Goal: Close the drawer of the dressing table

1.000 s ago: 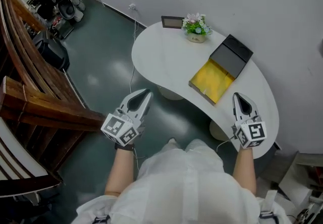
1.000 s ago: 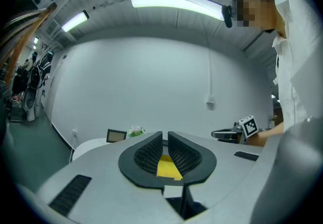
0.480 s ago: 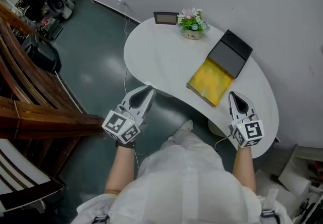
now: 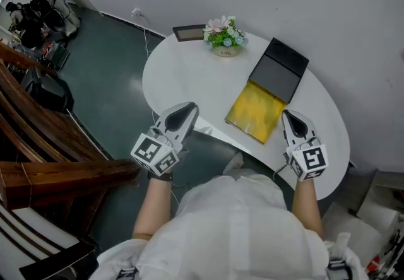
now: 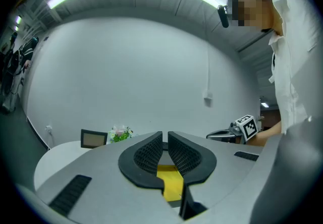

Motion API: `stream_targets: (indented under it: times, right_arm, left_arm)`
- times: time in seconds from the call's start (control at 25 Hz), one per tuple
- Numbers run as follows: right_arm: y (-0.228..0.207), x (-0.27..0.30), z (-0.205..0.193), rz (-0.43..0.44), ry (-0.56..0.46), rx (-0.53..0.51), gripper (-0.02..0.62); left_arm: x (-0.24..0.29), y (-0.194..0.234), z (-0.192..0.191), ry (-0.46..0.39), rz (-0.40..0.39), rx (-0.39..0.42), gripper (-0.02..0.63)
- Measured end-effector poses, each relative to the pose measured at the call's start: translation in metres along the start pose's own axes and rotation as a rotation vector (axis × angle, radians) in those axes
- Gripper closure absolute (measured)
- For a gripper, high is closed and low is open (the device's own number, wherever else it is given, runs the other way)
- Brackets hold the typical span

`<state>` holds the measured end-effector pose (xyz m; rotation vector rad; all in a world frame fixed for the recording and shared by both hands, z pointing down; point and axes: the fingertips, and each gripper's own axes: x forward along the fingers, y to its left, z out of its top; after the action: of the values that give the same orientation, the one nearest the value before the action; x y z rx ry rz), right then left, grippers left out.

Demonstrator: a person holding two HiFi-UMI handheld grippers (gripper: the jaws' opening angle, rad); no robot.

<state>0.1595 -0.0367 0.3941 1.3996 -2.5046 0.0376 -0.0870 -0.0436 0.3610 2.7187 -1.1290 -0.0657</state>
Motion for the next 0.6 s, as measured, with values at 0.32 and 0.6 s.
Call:
stream_targets:
  times: [0.32,0.6]
  right_arm:
    - [-0.030,0.000,-0.001,-0.044,-0.009,0.034,0.586]
    - [-0.043,-0.011,-0.016,-0.114,0.005,0.081,0.586]
  left_arm:
    - [0.056,-0.014,0.000,0.048,-0.105,0.012,0.561]
    - [0.093,-0.018,-0.008,0.079,-0.193,0.032,0.561]
